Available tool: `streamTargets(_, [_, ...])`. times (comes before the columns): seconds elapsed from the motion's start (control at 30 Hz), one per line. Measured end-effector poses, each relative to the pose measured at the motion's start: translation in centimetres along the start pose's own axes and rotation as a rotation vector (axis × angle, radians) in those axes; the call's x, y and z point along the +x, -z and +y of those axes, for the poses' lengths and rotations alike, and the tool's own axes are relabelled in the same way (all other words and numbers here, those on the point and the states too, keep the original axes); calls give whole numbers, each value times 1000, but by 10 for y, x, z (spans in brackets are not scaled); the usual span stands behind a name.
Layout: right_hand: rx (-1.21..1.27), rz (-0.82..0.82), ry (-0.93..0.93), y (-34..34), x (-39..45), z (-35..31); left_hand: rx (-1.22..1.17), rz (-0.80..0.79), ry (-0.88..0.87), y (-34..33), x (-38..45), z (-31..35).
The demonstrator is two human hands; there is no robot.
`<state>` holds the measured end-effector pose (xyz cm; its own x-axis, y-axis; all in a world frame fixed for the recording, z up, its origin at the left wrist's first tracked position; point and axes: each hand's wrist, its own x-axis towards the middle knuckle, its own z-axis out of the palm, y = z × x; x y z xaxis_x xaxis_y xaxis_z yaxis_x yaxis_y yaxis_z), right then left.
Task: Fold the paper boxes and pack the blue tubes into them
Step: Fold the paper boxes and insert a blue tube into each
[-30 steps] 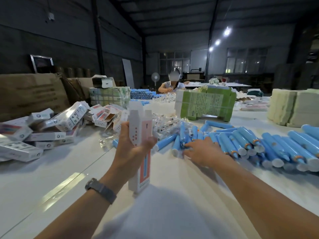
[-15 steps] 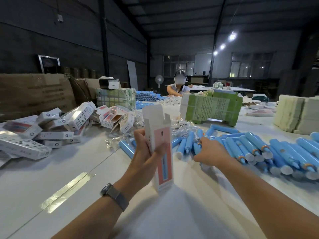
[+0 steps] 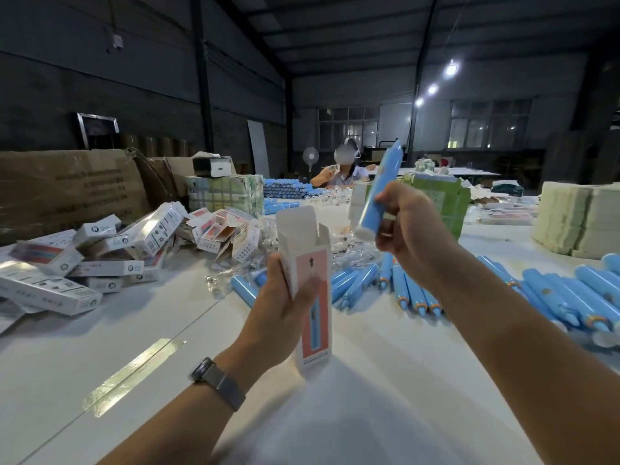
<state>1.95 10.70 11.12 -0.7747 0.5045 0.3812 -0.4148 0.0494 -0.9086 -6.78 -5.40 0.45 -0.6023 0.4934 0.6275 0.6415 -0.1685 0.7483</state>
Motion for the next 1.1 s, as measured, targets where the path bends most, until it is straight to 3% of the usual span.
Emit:
streamTargets(0.13, [22, -22, 176, -20, -16, -18, 126, 14, -6, 2, -1, 3])
streamTargets(0.43, [-702, -131, 459, -36, -31, -6, 271, 99, -82, -1, -1, -3])
streamTargets(0.7, [-496, -227, 480, -38, -35, -12, 310, 101, -94, -1, 0, -4])
streamTargets(1.1, [-736, -333, 615, -32, -34, -25, 440, 96, -151, -3, 2, -5])
